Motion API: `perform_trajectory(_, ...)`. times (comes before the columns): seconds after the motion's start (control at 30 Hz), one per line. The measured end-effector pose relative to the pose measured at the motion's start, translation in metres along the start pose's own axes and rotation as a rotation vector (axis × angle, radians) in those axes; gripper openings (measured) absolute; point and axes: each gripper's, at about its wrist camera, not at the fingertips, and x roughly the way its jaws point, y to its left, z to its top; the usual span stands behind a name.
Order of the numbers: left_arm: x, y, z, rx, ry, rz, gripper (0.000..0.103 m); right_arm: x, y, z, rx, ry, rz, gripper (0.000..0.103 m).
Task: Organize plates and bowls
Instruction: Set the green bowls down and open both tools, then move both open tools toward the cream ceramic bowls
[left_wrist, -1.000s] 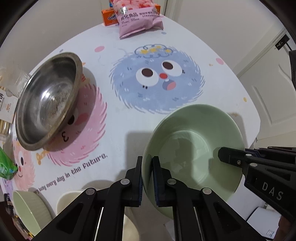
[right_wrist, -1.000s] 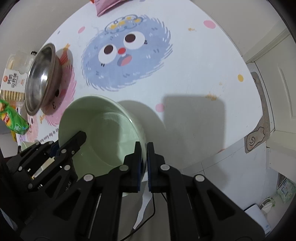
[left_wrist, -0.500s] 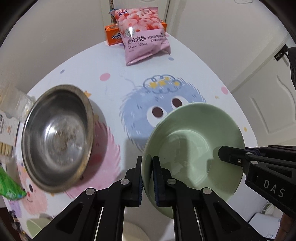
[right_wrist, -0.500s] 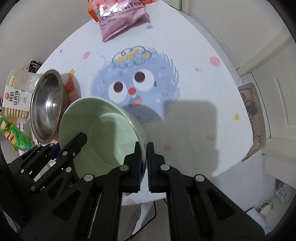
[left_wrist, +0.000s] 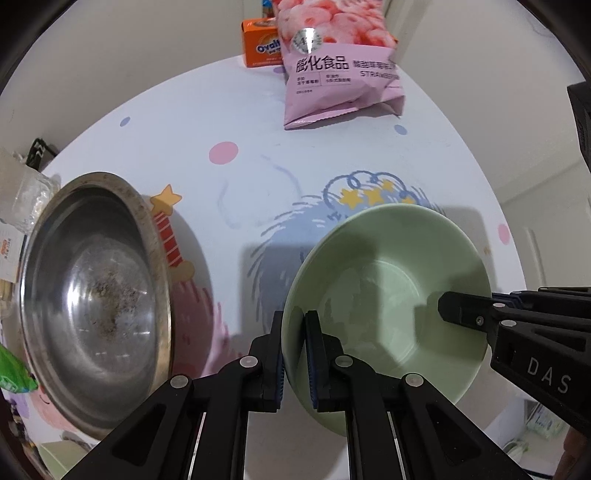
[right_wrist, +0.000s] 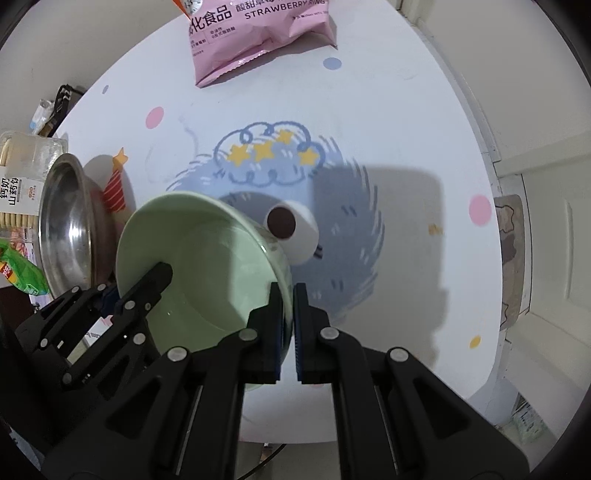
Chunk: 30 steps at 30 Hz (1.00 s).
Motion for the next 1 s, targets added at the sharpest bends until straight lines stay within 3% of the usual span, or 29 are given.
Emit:
perform_trajectory(0.17, 0.002, -0.009, 0.008, 0.051, -0.010, 0.037, 0.009, 0.004, -0.008, 0.009, 0.029, 0.021, 0.025, 0.007)
perform_trajectory(0.3, 0.004, -0.014, 0.007, 0.072, -0.013, 0.061, 0.012, 0.004, -0.010, 0.009, 0.048, 0.030, 0.054, 0.015)
perform_trajectory(0.4, 0.008, -0.018, 0.003, 0.101, 0.000, 0.083, 0.026, 0.004, -0.010, 0.006, 0.074, 0.024, 0.049, 0.022)
perform_trajectory(0.47, 0.007, -0.018, 0.000, 0.102, -0.003, 0.076, 0.041, 0.002, -0.010, 0.004, 0.089, 0.015, 0.038, 0.039)
perform_trajectory(0.57, -0.003, -0.015, -0.007, 0.095, -0.034, 0.076, 0.060, -0.006, -0.015, -0.003, 0.115, -0.016, 0.044, 0.049)
perform_trajectory(0.83, -0.046, -0.006, -0.024, 0.074, -0.065, 0.055, 0.073, -0.031, -0.021, -0.030, 0.203, -0.065, 0.056, 0.057)
perform_trajectory(0.9, -0.064, 0.003, -0.040, 0.054, -0.076, 0.051, 0.076, -0.040, -0.012, -0.041, 0.179, -0.084, 0.080, 0.065)
perform_trajectory(1.0, -0.082, 0.015, -0.058, 0.044, -0.087, 0.064, 0.079, -0.056, 0.016, -0.060, 0.061, -0.129, 0.125, 0.067)
